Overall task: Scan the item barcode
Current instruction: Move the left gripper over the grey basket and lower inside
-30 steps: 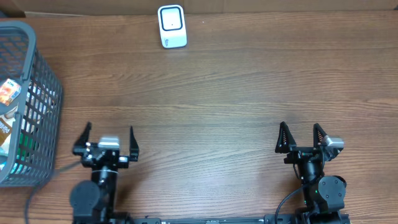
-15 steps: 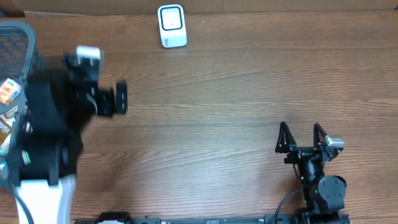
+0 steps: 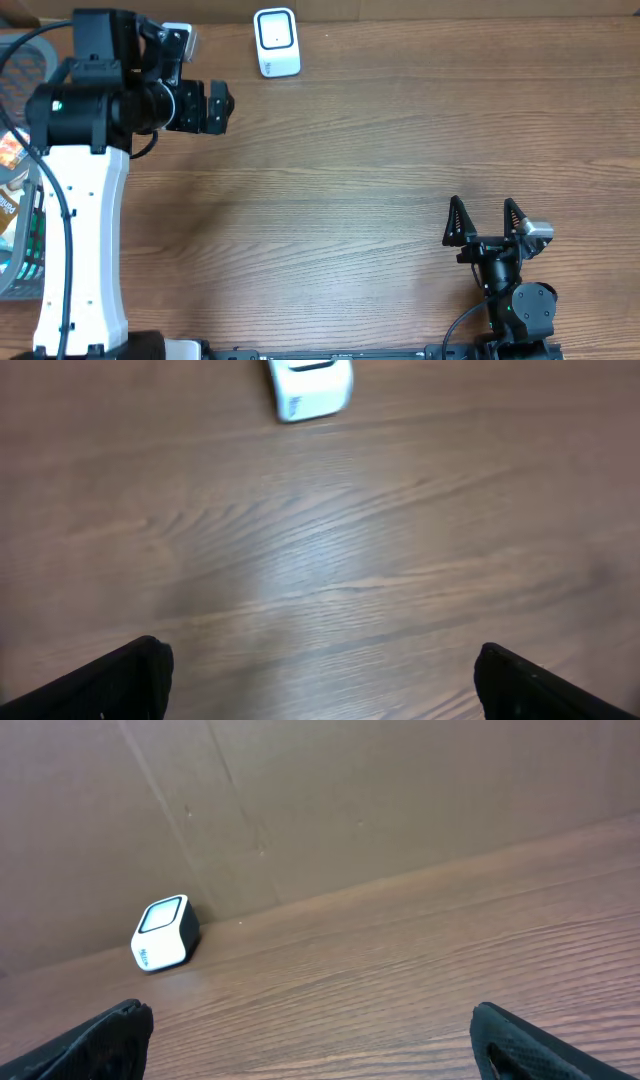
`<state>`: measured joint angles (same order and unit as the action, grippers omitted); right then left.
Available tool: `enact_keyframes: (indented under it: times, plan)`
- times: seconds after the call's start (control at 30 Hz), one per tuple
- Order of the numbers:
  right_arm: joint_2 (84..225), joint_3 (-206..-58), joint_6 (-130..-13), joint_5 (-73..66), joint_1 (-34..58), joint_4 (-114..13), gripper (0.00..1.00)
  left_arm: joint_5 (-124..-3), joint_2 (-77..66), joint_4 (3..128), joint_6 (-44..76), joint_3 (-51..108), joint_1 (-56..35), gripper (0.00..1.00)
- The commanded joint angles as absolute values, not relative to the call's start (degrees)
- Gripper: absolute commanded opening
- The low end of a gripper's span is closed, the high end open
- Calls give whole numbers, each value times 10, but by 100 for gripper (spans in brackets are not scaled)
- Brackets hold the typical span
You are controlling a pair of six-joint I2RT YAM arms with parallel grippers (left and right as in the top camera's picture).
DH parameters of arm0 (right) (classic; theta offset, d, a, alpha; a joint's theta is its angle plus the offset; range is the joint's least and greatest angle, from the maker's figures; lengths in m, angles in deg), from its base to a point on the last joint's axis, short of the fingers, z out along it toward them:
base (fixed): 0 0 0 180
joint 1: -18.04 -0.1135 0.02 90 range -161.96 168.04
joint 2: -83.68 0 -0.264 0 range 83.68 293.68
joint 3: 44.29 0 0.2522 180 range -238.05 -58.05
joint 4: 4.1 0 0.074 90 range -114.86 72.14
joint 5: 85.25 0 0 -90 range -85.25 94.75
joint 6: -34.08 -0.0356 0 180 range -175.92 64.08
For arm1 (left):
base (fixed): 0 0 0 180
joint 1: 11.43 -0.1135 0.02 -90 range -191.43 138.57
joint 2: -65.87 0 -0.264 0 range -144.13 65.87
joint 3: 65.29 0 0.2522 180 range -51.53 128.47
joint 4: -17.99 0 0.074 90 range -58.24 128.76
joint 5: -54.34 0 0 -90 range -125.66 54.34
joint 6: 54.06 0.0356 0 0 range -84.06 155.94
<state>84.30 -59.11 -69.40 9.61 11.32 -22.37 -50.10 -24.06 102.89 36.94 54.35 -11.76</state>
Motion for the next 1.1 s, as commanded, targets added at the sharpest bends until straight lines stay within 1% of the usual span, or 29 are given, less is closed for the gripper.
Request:
enact_keyframes:
  times: [0.0,0.2,0.33,0.5,0.73,1.07]
  plan:
    - [838,-585,-694,98,117,-222,100,-436,-229,1040,231,612,-162,100]
    - [838,-585,-694,98,117,-222,100,-424,-229,1092,118,690,-315,100]
    - [838,-585,-694,98,117,-222,100,-423,-231,1111,82,691,-424,100]
    - [838,-585,-694,98,117,-222,100,-423,-250,1143,74,685,-519,99]
    - [838,-585,-694,98,117,-222,100,-410,-303,1145,58,620,-576,97]
    - [838,-585,-694,98,117,-222,100,-367,-356,1113,60,528,-611,99]
